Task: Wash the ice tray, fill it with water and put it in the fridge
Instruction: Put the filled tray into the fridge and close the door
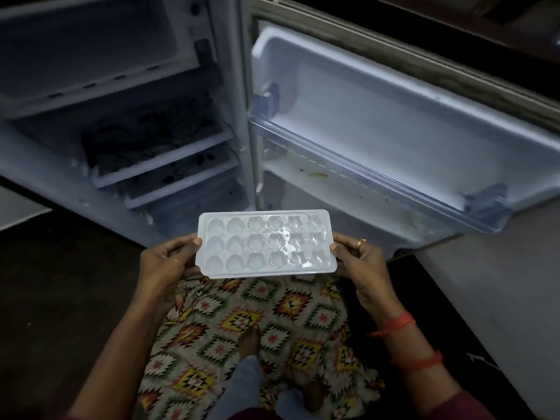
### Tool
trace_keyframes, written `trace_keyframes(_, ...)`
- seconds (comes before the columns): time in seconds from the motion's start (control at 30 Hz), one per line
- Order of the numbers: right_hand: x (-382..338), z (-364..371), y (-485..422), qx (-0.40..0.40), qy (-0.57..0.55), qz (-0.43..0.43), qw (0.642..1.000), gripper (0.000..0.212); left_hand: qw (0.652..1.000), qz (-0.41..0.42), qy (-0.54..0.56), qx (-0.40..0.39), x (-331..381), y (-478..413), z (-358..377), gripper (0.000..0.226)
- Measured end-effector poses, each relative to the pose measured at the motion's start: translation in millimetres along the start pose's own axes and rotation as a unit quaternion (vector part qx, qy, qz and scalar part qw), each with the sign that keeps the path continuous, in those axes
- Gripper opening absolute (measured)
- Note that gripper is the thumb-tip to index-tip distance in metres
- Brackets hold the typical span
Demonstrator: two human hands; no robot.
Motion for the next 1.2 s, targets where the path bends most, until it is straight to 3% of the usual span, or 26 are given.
trace_keyframes(0.6,-88.4,180.9,-42.6,-0.143,0.005,-0.01,0.99,0.018,0.991,-0.01,0.102,0.083,55.7,-62.1,-136.6,0.014)
trace_keyframes(1.2,-171.1,271.4,-101.2,-0.19,0.002,-0.078,0.979,0.018,0.984,0.062,0.142,0.089,122.9,-127.6,-173.5,0.014)
Point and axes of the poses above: each hand's wrist, its own y-axis away from the middle knuckle, its own z-axis out of the palm, x = y × z, the point moved 3 cm from there along -y, towards the middle knuckle, and after that the axes turned 1 degree about z, right-handed, at the moved point
